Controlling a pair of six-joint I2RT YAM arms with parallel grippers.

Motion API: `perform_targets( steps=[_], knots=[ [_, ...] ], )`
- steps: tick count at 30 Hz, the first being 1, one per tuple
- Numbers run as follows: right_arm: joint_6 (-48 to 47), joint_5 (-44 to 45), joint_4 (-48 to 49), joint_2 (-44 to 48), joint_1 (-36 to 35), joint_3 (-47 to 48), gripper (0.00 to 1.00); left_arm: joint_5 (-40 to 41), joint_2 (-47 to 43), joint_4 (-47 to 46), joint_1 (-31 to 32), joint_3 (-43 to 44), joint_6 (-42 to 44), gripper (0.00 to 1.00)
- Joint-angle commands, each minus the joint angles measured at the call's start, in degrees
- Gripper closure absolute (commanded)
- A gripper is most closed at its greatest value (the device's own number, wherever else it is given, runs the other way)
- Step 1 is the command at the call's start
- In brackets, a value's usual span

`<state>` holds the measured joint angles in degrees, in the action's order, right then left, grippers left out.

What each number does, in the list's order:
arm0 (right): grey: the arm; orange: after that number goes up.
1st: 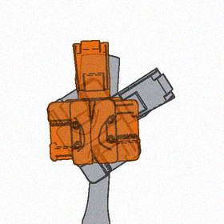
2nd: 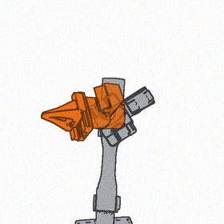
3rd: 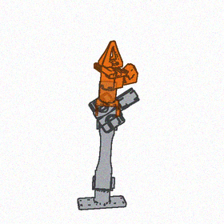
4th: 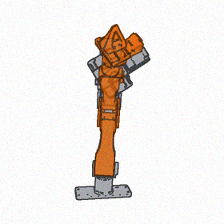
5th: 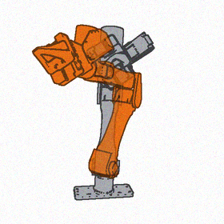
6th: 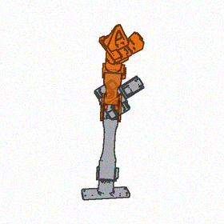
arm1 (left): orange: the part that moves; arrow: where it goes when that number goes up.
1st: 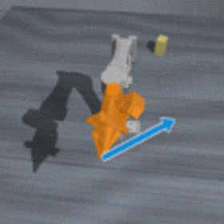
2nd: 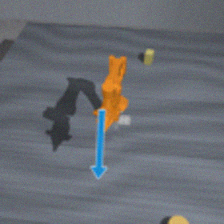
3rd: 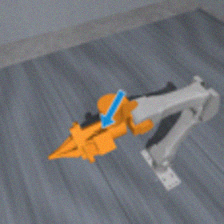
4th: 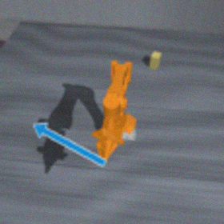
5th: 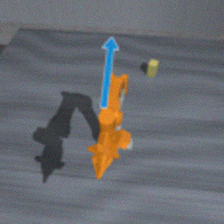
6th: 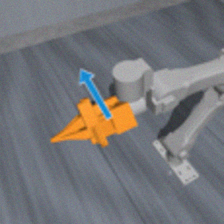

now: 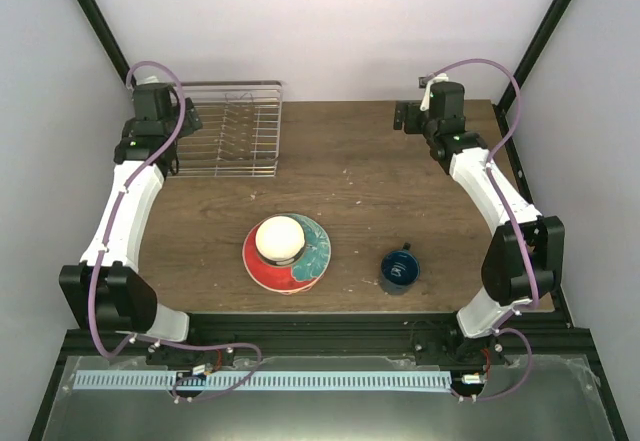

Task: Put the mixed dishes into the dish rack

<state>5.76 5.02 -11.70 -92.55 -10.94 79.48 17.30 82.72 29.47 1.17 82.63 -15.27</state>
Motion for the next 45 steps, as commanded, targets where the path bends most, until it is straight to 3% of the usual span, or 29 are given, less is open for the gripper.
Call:
perform_targets(
  steps=[1,5,7,12,14,17,22,32,35,39,45],
  knots=[
    [-0.03,0.14,-0.73,-1.06,0.17,2.85,0.00,3.84,-1.73,-0.08,0.40,-1.00,-0.42,0.00],
    [0.61,-0.94,-2.47,-2.70,0.15,5.78,0.00,2.62,-3.31,-2.38,0.41,-2.61,0.68,0.00],
    [0.59,-1.04,-3.08,-3.18,0.13,7.00,0.00,-3.08,-5.05,-5.32,-0.19,-4.66,2.12,0.00],
    [0.66,-0.48,-4.13,-2.87,0.12,7.67,0.00,-8.62,-12.49,-20.80,-2.49,-16.97,-3.68,0.00],
    [1.03,0.33,-4.89,-2.43,0.13,7.61,0.00,-12.12,-13.70,-26.02,-3.01,-20.62,-1.80,0.00],
    [1.80,0.44,-6.13,-2.19,0.04,8.06,0.00,-14.40,-10.86,-21.59,-3.02,-16.05,1.97,0.00],
    [3.21,-0.95,-11.80,-4.55,-0.20,13.81,0.00,-12.12,-1.46,-6.21,-3.12,-3.54,4.78,0.00],
    [6.48,-10.81,-32.57,-23.40,-5.55,45.55,0.00,-6.43,11.50,12.05,-3.67,11.05,0.56,0.02],
    [8.17,-16.77,-33.35,-28.65,-6.60,50.70,0.00,-5.00,12.65,13.65,-4.17,11.85,-0.31,0.02],
    [9.96,-21.75,-30.37,-31.50,-7.90,48.98,0.00,-5.35,13.11,13.17,-4.98,9.75,-1.68,0.02],
    [7.92,-23.00,-29.38,-34.40,-10.44,47.39,0.00,-12.78,16.81,8.50,-5.10,6.17,-2.57,0.05]
  ],
)
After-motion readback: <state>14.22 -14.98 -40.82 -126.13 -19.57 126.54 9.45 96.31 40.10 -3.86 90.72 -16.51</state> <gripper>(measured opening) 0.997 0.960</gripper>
